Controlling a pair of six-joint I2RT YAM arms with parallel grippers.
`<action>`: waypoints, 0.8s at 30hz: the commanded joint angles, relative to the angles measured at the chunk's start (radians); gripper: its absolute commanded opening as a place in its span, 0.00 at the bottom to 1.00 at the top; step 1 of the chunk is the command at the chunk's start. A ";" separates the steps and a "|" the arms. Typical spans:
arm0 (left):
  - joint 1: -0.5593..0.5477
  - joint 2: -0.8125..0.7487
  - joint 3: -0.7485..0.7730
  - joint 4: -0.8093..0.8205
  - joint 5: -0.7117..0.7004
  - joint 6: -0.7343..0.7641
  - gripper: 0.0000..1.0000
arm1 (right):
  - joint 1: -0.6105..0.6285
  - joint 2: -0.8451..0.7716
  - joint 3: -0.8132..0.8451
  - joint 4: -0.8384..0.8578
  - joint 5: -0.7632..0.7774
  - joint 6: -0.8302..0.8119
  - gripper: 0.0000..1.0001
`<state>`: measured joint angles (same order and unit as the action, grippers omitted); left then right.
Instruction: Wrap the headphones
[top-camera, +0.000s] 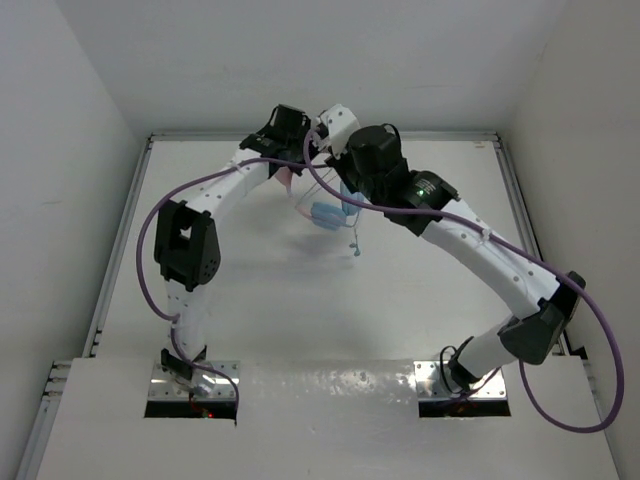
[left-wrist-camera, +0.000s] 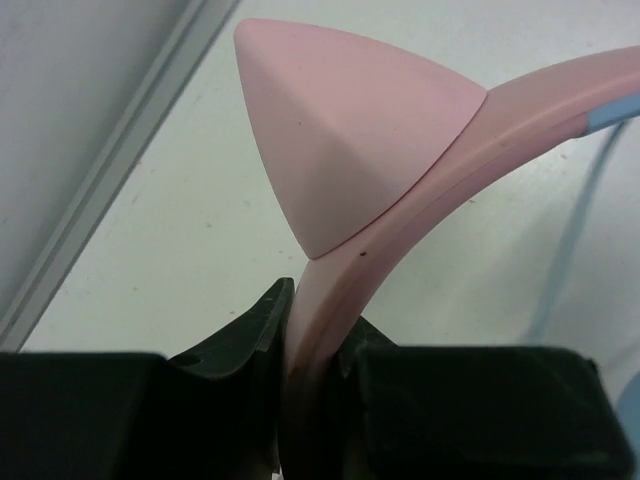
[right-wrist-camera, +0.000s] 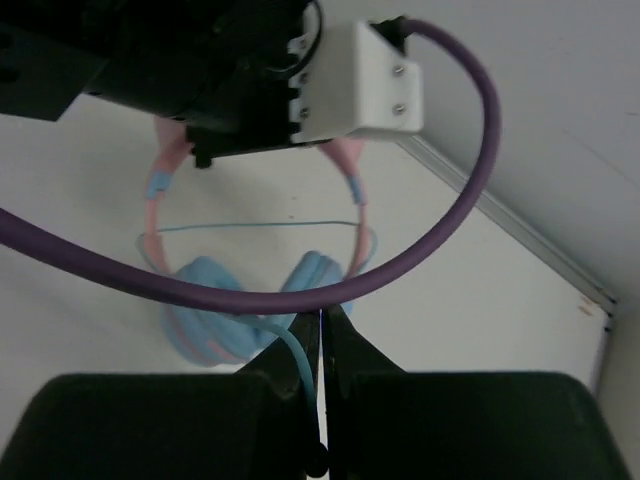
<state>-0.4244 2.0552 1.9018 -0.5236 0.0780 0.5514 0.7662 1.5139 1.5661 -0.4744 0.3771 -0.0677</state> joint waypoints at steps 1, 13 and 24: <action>0.003 -0.056 -0.003 0.019 0.062 0.061 0.00 | -0.019 -0.018 0.051 -0.073 0.167 -0.118 0.00; -0.010 -0.055 0.085 -0.085 0.150 0.055 0.00 | -0.355 -0.080 -0.113 -0.049 0.079 -0.209 0.00; -0.046 -0.069 0.121 -0.205 0.206 0.087 0.00 | -0.570 0.086 0.037 0.054 -0.089 -0.043 0.00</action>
<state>-0.4587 2.0552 1.9789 -0.6716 0.2420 0.5976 0.2409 1.5867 1.5215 -0.5087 0.3141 -0.1795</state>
